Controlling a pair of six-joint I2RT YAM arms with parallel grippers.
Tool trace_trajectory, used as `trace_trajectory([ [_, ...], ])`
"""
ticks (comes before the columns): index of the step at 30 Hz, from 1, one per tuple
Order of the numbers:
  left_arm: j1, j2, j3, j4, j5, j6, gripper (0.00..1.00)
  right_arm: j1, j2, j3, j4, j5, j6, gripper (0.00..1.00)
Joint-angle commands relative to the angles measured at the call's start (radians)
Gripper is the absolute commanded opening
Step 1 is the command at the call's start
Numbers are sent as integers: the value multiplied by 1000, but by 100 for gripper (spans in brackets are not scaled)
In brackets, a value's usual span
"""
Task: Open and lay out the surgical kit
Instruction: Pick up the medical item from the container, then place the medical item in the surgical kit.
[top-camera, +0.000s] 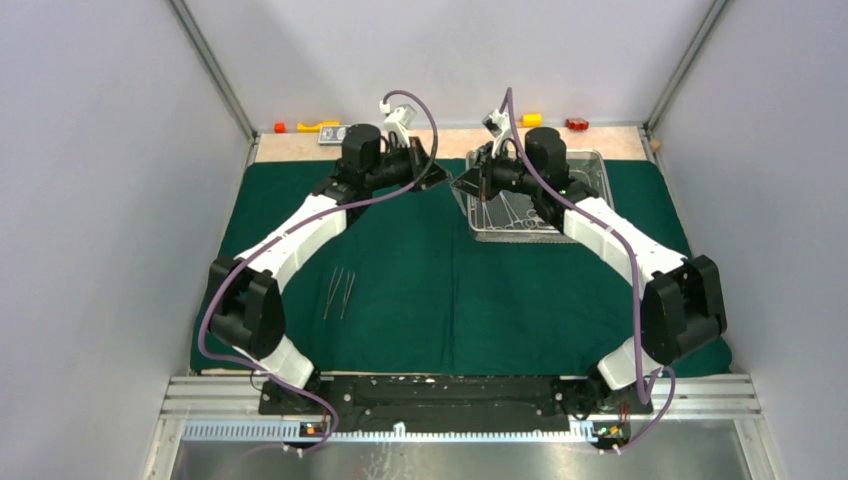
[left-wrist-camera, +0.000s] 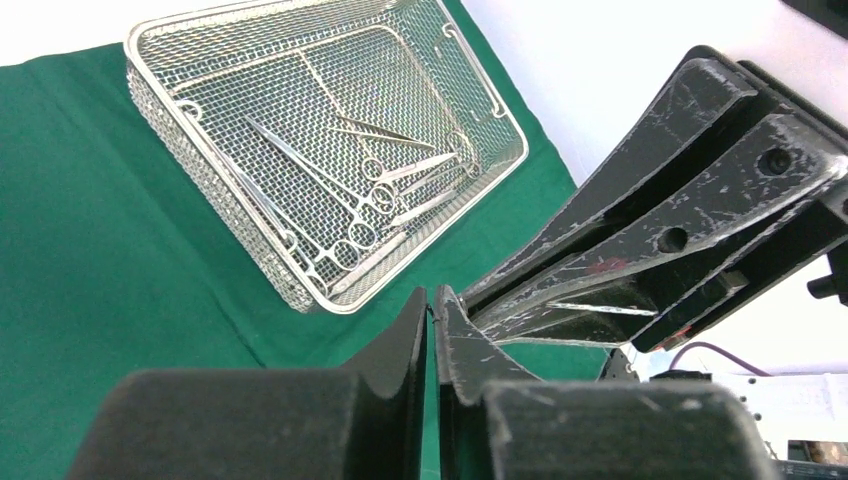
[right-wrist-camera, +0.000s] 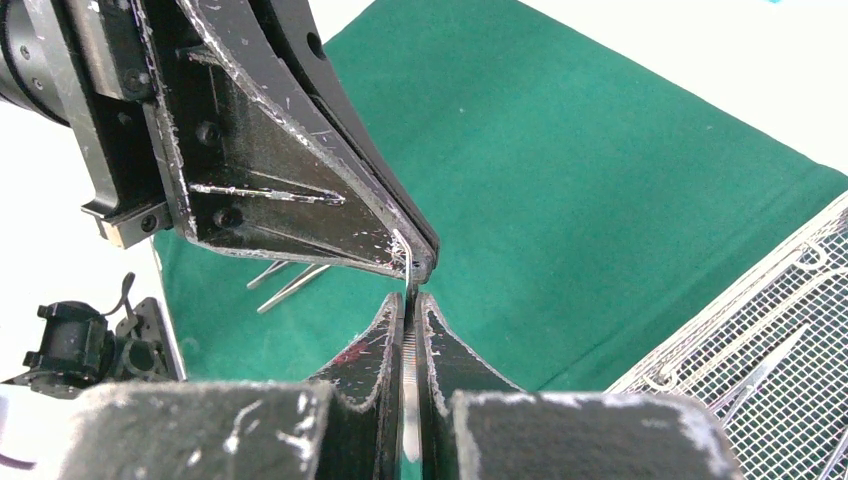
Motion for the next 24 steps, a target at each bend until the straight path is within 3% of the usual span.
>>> trace_trajectory([
  [1, -4, 9, 41, 53, 17, -24, 4, 6, -19, 6, 43, -17, 7, 0],
  [5, -4, 5, 42, 41, 14, -34, 0, 6, -16, 12, 33, -6, 3, 0],
  [9, -4, -8, 52, -24, -16, 6, 0, 6, -18, 19, 5, -6, -27, 21],
  [14, -3, -51, 46, -225, -94, 164, 0, 2, -58, 13, -61, 3, -109, 42],
  [24, 6, -45, -49, -737, -295, 490, 0, -55, -156, -103, -76, 64, -235, 45],
])
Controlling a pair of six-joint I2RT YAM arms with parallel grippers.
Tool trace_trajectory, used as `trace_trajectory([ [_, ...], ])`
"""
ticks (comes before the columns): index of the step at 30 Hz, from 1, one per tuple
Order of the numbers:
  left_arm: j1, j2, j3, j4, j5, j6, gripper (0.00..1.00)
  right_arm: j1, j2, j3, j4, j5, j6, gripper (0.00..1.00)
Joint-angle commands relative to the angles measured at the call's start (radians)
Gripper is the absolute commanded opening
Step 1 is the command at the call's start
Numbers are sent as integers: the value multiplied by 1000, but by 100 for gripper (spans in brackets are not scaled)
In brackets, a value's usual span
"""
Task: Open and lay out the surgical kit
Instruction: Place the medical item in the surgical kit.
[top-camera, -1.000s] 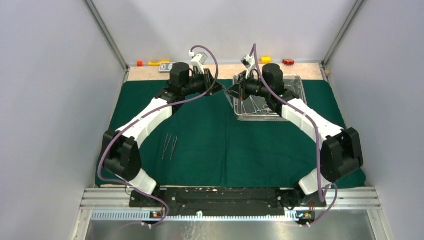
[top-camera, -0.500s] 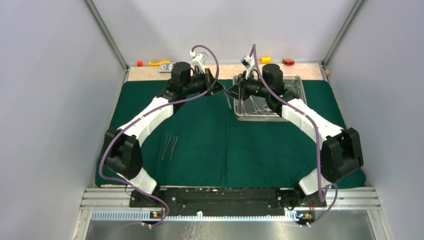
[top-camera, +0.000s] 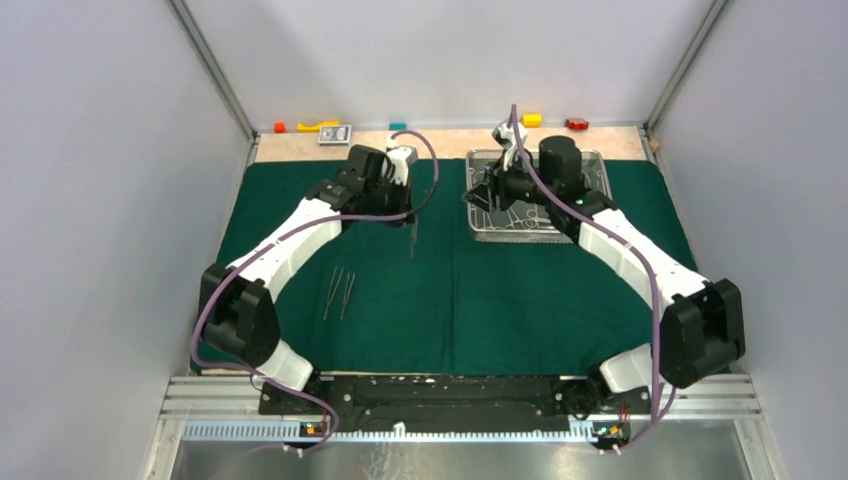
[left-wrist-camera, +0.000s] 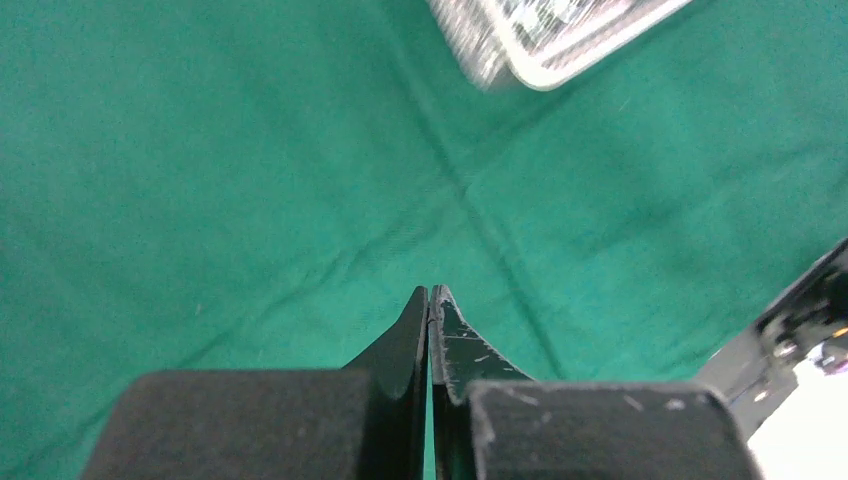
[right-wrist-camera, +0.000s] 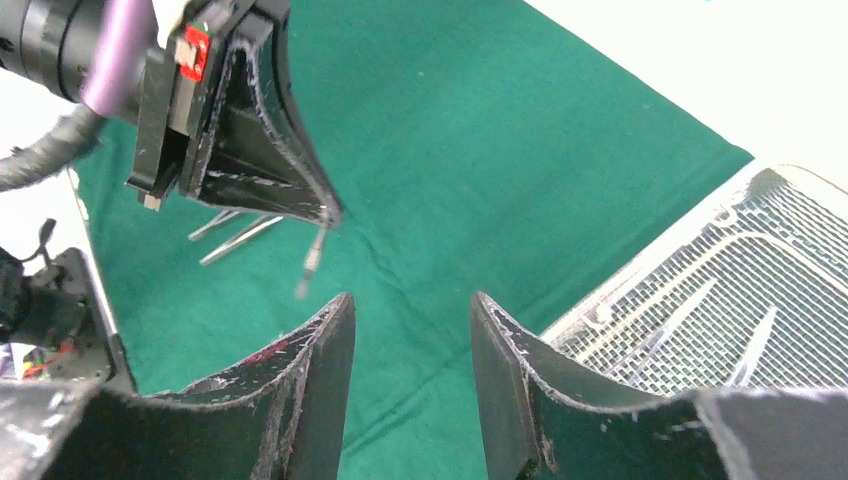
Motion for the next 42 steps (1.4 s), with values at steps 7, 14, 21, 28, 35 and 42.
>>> trace_trajectory([
  [7, 103, 68, -133, -320, -131, 206, 0, -73, -36, -68, 48, 43, -64, 45],
  [14, 174, 124, -176, -351, -117, 220, 0, -92, -27, -88, 54, 48, -66, 45],
  [21, 204, 139, -196, -348, -131, 219, 0, -99, -14, -94, 51, 37, -64, 44],
  [28, 212, 175, -188, -352, -133, 216, 0, -101, -10, -97, 42, 27, -94, 43],
  [35, 222, 197, -189, -349, -125, 215, 0, -101, -1, -94, 42, 22, -96, 43],
  [42, 235, 219, -185, -342, -122, 212, 7, -101, 2, -93, 37, 22, -97, 43],
])
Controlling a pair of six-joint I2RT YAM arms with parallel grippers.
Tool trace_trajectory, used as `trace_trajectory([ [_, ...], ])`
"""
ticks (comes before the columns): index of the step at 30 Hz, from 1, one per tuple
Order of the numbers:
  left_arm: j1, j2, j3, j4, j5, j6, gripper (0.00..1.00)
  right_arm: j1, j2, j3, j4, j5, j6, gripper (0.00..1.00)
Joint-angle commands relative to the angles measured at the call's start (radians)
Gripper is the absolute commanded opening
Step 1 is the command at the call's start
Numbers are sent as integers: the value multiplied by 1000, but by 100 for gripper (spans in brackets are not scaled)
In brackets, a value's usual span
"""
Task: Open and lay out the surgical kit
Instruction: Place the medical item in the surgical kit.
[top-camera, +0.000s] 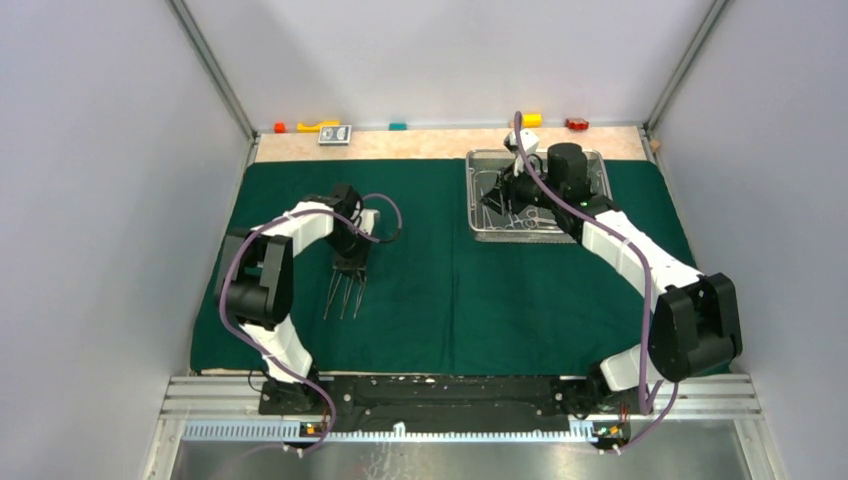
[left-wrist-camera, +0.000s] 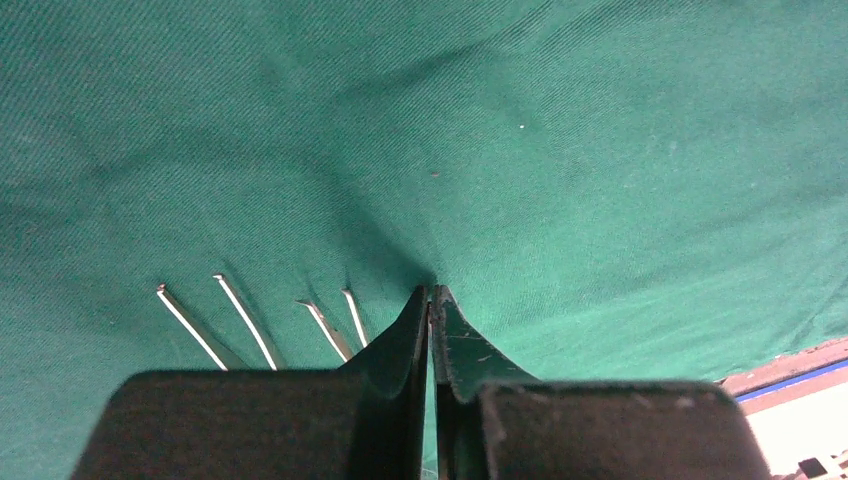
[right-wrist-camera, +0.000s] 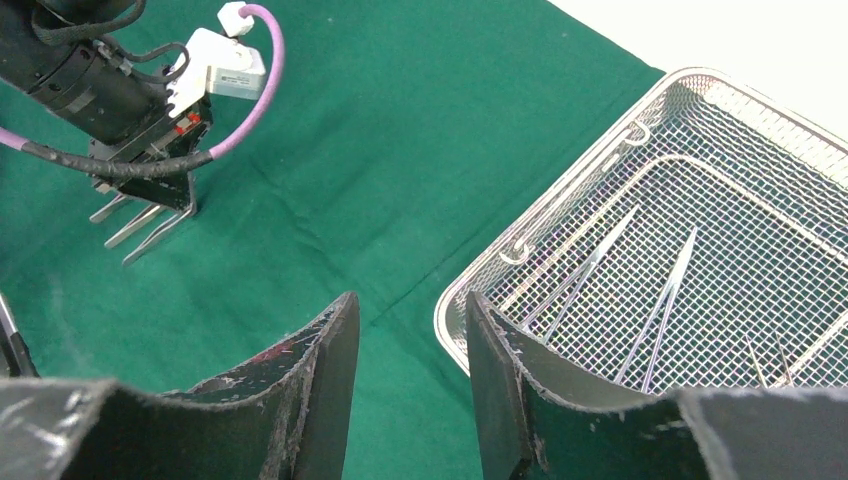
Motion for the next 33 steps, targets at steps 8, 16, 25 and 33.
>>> trace_trajectory([
  [8, 12, 22, 9, 3, 4, 8, 13, -10, 6, 7, 20, -21, -19, 42],
  [16, 12, 0, 11, -1, -5, 9, 17, -9, 10, 9, 20, -22, -19, 42],
  [25, 12, -50, 8, -3, -21, 11, 20, -10, 10, 16, 13, -18, -20, 42],
  [33, 12, -97, 11, -9, -26, 16, 24, -13, 7, 21, 4, 9, -32, 43],
])
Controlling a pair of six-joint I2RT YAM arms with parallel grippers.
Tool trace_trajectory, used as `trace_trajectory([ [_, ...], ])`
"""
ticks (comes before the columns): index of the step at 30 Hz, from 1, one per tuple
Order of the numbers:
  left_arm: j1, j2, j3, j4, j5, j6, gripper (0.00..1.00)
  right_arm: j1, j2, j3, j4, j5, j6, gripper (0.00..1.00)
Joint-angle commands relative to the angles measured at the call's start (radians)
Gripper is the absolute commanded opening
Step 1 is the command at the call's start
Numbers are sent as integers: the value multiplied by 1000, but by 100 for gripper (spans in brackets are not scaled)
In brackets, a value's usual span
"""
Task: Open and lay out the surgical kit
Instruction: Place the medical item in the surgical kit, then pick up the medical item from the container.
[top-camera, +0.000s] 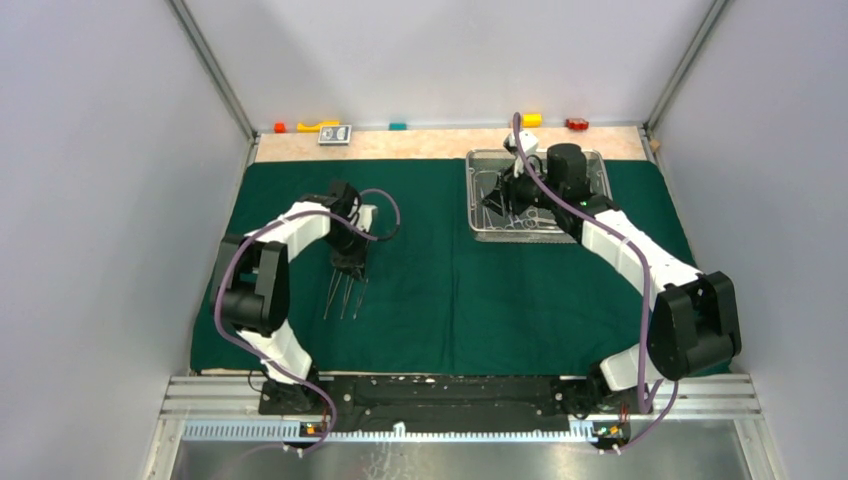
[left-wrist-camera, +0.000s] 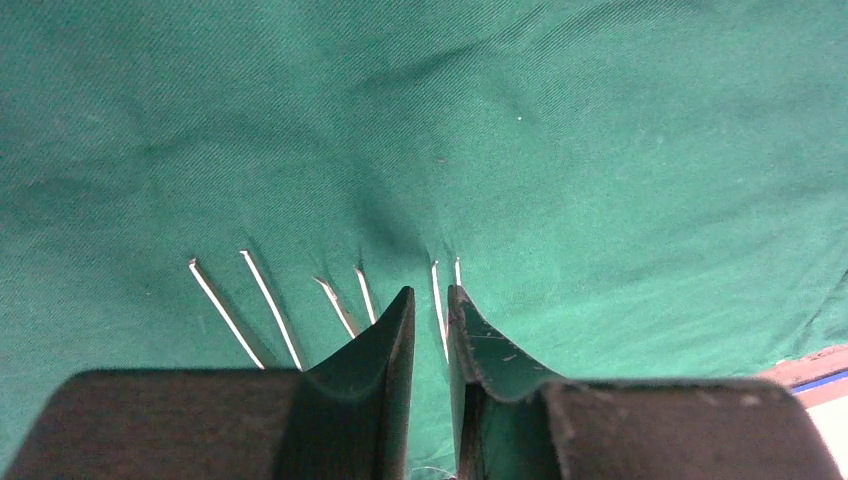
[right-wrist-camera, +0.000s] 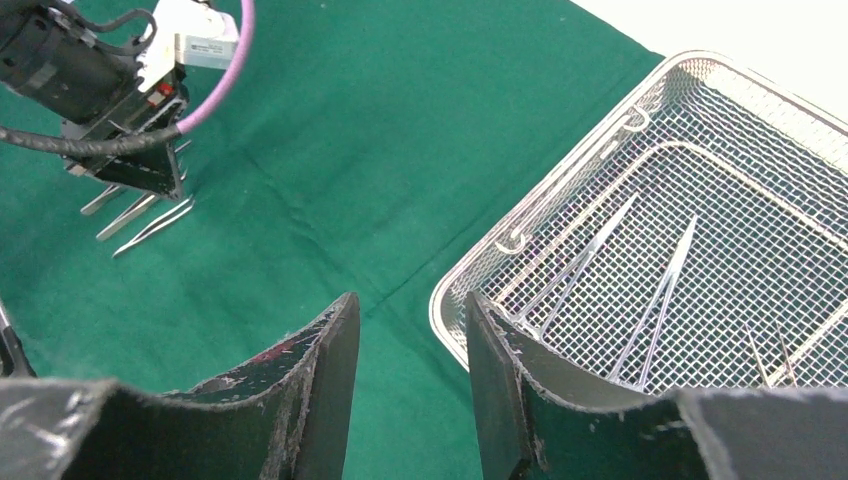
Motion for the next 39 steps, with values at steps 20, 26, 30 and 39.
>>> trace_trajectory([
  [20, 6, -459, 73, 158, 149, 127, 85, -151, 438, 457, -377, 377, -278, 55],
  [26, 5, -537, -9, 311, 222, 109, 95, -224, 576, 597, -537, 380, -403, 58],
  [30, 5, -529, -15, 345, 230, 106, 97, -243, 630, 635, -597, 375, -477, 61],
  [39, 5, -482, -12, 354, 225, 109, 98, -263, 726, 676, -671, 301, -578, 62],
])
